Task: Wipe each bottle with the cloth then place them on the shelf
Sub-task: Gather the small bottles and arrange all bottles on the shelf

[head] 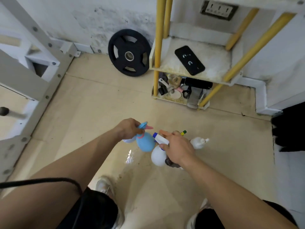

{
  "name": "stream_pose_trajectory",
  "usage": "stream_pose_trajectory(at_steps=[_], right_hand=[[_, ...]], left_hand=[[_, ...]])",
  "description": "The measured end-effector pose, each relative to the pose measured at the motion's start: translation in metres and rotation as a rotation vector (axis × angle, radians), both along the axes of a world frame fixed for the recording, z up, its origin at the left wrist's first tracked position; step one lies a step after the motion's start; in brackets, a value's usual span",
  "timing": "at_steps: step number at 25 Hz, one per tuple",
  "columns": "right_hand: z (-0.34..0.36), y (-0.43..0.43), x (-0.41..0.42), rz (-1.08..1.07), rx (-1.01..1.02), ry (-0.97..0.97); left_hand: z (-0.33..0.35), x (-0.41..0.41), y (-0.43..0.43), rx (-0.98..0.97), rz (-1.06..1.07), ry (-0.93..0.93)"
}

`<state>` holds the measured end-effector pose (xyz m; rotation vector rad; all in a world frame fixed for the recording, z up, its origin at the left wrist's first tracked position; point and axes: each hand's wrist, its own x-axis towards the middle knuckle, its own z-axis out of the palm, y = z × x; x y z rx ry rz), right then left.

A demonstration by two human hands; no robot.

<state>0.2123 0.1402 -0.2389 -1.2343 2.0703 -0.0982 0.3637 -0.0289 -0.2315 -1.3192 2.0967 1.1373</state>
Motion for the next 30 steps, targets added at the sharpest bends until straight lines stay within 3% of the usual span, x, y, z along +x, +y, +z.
stream_pose_trajectory(at_steps=[6, 13, 17, 24, 30], right_hand=[[0.199, -0.034, -0.014, 0.02, -0.008, -0.007], [0.448, -0.063, -0.095, 0.049, -0.129, 0.035], [0.554, -0.078, -0.156, 0.006, -0.236, 0.026], [0.606, -0.139, -0.244, -0.124, -0.303, 0.101], [0.568, -0.216, -0.284, -0.232, -0.259, 0.136]], left_hand=[[0.204, -0.001, -0.017, -0.017, 0.017, -0.044], [0.466, -0.061, -0.036, -0.108, 0.047, 0.006], [0.56, -0.115, -0.051, -0.189, 0.048, 0.052], [0.604, -0.21, -0.127, -0.308, -0.01, 0.179], [0.551, -0.276, -0.198, -0.368, -0.391, 0.071]])
